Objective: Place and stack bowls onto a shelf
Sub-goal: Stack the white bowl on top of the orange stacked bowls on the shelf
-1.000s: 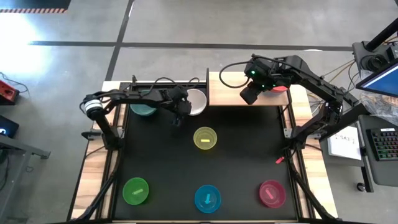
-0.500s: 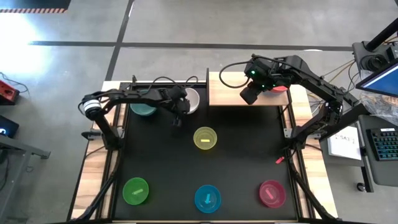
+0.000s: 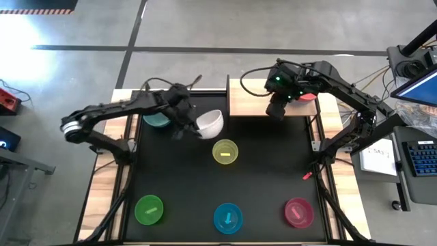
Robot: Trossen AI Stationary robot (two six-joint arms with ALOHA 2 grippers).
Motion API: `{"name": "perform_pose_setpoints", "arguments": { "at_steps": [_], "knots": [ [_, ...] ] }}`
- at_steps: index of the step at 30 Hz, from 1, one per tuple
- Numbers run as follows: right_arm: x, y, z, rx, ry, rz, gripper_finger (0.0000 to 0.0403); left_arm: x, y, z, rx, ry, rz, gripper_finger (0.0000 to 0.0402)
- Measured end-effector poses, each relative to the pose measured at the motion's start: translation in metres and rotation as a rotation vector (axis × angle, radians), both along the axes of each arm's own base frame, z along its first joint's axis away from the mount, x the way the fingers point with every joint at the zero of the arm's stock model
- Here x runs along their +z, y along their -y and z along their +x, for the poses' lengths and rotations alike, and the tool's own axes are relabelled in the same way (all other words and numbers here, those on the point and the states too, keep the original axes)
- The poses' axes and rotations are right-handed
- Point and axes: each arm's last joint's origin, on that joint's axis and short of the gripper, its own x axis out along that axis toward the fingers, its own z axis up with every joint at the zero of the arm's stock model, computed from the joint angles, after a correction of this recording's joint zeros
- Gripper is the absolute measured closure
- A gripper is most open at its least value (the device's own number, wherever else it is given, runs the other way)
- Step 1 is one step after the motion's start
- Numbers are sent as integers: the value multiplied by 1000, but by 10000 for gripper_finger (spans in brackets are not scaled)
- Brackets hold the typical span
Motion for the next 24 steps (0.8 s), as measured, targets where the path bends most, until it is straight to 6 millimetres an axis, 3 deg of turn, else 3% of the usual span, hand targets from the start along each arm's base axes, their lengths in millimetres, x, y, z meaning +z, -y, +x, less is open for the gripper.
{"name": "perform_pose_setpoints", "arguments": {
  "at_steps": [4,11,16,24],
  "knots": [
    [1,-6,14,151,104,25,305,24,15,-10,-149,141,-100,401],
    [1,-28,35,392,275,161,305,45,46,-17,-568,477,-53,401],
    [5,-53,51,538,396,164,305,44,56,-14,-769,661,-61,401],
    [1,-101,69,853,503,116,305,29,65,6,-886,776,-42,402]
  ]
}}
